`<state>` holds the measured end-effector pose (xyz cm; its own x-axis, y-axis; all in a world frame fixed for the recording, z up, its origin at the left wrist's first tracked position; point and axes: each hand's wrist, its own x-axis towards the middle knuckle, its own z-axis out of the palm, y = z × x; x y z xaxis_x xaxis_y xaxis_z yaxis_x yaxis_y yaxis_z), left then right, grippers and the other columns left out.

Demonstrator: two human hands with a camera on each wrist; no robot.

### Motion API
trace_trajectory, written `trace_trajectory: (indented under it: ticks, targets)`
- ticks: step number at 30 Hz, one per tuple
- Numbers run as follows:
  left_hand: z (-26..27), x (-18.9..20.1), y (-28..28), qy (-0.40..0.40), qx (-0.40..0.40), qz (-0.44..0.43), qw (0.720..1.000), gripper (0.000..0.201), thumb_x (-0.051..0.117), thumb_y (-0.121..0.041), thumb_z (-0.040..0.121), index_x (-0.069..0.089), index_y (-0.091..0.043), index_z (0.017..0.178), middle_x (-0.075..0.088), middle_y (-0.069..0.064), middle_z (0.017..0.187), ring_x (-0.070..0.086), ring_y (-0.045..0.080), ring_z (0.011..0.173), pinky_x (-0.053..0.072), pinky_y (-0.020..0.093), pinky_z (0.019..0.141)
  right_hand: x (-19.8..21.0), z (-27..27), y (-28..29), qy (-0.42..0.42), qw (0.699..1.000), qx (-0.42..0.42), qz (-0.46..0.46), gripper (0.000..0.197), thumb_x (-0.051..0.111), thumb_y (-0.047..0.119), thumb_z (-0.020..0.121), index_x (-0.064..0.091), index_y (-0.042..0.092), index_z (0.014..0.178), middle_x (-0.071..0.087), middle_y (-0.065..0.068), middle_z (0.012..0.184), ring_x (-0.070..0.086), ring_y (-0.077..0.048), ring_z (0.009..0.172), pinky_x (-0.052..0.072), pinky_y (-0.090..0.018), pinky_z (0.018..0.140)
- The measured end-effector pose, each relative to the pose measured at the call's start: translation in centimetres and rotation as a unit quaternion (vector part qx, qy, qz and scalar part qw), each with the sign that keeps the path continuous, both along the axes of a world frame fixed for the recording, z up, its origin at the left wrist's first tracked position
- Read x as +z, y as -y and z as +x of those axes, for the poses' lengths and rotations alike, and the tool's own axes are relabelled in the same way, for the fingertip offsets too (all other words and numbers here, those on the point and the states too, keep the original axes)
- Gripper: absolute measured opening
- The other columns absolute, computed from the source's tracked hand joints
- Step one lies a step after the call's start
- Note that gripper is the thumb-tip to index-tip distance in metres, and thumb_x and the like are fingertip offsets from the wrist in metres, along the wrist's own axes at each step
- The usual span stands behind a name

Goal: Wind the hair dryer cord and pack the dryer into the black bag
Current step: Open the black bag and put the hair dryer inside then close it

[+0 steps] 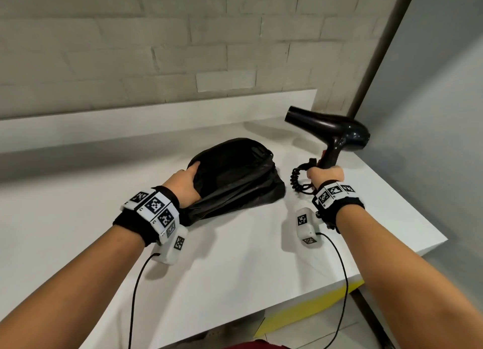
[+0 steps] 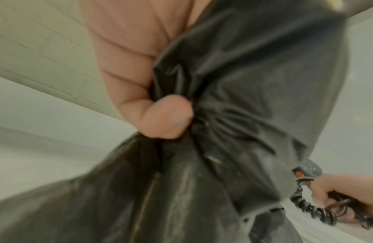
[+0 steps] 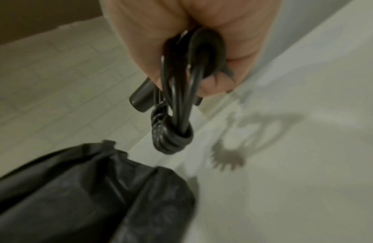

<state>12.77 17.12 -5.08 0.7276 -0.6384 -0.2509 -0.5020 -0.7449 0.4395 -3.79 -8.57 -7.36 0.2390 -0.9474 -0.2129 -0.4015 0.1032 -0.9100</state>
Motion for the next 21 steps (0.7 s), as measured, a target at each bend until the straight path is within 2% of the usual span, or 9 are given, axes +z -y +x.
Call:
trace_trajectory:
  ticks: [4, 8, 11, 16, 18, 21]
  targets:
    - [0.4, 0.0, 0.2, -0.002, -0.018, 0.013, 1.0, 0.089, 0.061, -0.012, 0.079, 0.01, -0.02, 0.151, 0.052, 0.016, 0.132, 0.051, 0.031, 0.121, 0.042, 0.03, 0.1, 2.3, 1.7, -0.6, 0.072, 0.996, 0.026, -0.045, 0.037, 0.064, 0.003, 0.066, 0.051, 0.006, 0.1, 0.053, -0.004, 0.07, 0.053, -0.018, 0.055, 0.043, -0.025, 0.048]
    - [0.5, 0.3, 0.7, -0.011, -0.044, 0.019, 0.999, 0.088, 0.062, -0.014, 0.081, 0.009, -0.019, 0.151, 0.05, 0.013, 0.137, 0.049, 0.028, 0.125, 0.038, 0.026, 0.101, 4.1, 3.7, -1.9, 0.117, 0.984, 0.097, -0.087, 0.035, 0.064, -0.002, 0.067, 0.045, 0.012, 0.094, 0.05, 0.001, 0.071, 0.052, -0.015, 0.061, 0.043, -0.024, 0.053]
    - [0.4, 0.7, 1.3, -0.037, -0.071, 0.019, 0.997, 0.092, 0.066, -0.018, 0.079, 0.009, -0.022, 0.151, 0.049, 0.008, 0.14, 0.049, 0.024, 0.126, 0.036, 0.023, 0.101, 5.0, 5.0, -3.0, 0.158, 0.972, 0.141, -0.098, 0.037, 0.063, -0.004, 0.069, 0.043, 0.013, 0.094, 0.049, 0.005, 0.073, 0.052, -0.011, 0.064, 0.044, -0.021, 0.058]
    - [-0.3, 1.5, 2.6, -0.077, -0.108, 0.017, 0.991, 0.094, 0.069, -0.016, 0.077, 0.011, -0.029, 0.149, 0.055, 0.002, 0.132, 0.054, 0.017, 0.117, 0.037, 0.018, 0.092, 5.2, 6.3, -4.3, 0.208, 0.948, 0.213, -0.116, 0.044, 0.064, -0.007, 0.069, 0.041, 0.016, 0.1, 0.05, 0.01, 0.078, 0.054, -0.004, 0.069, 0.045, -0.006, 0.055]
    - [-0.5, 1.7, 3.1, -0.089, -0.115, 0.017, 0.989, 0.094, 0.069, -0.016, 0.076, 0.012, -0.03, 0.149, 0.056, 0.001, 0.13, 0.054, 0.017, 0.117, 0.039, 0.019, 0.096, 4.9, 6.7, -4.6, 0.223, 0.939, 0.238, -0.113, 0.052, 0.065, -0.01, 0.067, 0.041, 0.02, 0.103, 0.054, 0.011, 0.082, 0.057, -0.005, 0.074, 0.048, -0.011, 0.065]
    - [-0.3, 1.6, 3.7, -0.114, -0.113, 0.005, 0.987, 0.094, 0.071, -0.013, 0.074, 0.017, -0.031, 0.149, 0.06, 0.0, 0.126, 0.057, 0.016, 0.114, 0.043, 0.025, 0.101, 4.1, 6.9, -4.9, 0.235, 0.924, 0.282, -0.112, 0.063, 0.068, -0.012, 0.062, 0.044, 0.031, 0.103, 0.063, 0.005, 0.088, 0.064, -0.013, 0.084, 0.053, -0.027, 0.082]
